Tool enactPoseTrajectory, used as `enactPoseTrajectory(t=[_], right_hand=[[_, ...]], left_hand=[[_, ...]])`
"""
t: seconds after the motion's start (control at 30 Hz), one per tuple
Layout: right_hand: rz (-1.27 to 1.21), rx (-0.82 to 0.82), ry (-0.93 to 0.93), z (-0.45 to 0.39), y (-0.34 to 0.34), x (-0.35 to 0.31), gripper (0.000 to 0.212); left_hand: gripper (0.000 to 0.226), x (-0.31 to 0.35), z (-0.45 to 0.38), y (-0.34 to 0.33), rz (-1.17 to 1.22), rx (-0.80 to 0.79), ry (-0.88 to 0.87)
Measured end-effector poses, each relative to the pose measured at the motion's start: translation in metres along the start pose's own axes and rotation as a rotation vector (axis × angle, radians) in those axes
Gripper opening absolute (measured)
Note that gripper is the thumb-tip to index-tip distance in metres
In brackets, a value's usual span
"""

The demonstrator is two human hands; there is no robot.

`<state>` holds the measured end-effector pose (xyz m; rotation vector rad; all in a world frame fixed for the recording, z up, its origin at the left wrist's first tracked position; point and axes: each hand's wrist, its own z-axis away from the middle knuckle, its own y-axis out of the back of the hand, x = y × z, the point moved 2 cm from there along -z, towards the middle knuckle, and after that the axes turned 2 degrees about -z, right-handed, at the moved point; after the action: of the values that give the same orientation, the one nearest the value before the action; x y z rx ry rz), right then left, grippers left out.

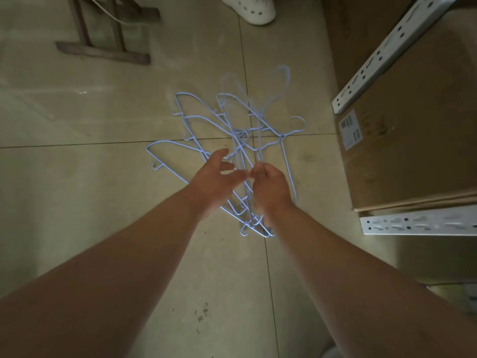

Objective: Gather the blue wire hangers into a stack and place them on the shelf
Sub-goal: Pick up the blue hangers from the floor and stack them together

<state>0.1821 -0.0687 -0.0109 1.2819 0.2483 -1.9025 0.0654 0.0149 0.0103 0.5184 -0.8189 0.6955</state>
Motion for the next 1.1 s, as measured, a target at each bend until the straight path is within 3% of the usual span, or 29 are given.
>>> enactPoseTrajectory(t=[0.13,0.23,0.37,0.47,0.53,0.63,0.7,0.8,0.93,1.1], right_hand=[[0.115,-0.236,0.162,0.02,-0.032,-0.003,0.037],[0.151,-0.293,0.183,0.035,-0.053,0.004,0.035],[0.12,-0.436,0.074,0.047,-0.065,0.008,0.031],[0.268,-0.612,-0.052,0.037,-0.052,0.007,0.039],[0.397,-0.46,-0.058,0.014,-0.029,0.017,0.045],[0.621,-0.033,-0.017,-0.025,0.023,0.043,0.028],[0.707,0.127,-0.08,-0.039,0.055,0.061,0.038],[0.788,0.151,-0.184,-0.044,0.081,0.087,0.049],[0.752,0.108,-0.121,-0.036,0.086,0.116,0.026],[0.679,0.216,-0.316,-0.038,0.074,0.116,0.04]], left_hand=[[0.122,0.016,-0.005,0.007,0.083,0.137,-0.076],[0.121,0.021,-0.011,0.022,0.178,0.293,-0.14],[0.049,0.027,-0.014,0.045,0.378,0.296,-0.132],[0.025,0.029,-0.016,0.053,0.352,0.328,-0.126],[0.022,0.032,-0.013,0.053,0.357,0.323,-0.128],[0.021,0.032,-0.006,0.05,0.34,0.296,-0.124],[0.018,0.028,-0.003,0.051,0.333,0.259,-0.106],[0.018,0.021,0.002,0.05,0.325,0.177,-0.026],[0.03,0.008,0.007,0.05,0.292,0.154,0.084],[0.037,-0.003,0.011,0.051,0.317,0.19,0.133]])
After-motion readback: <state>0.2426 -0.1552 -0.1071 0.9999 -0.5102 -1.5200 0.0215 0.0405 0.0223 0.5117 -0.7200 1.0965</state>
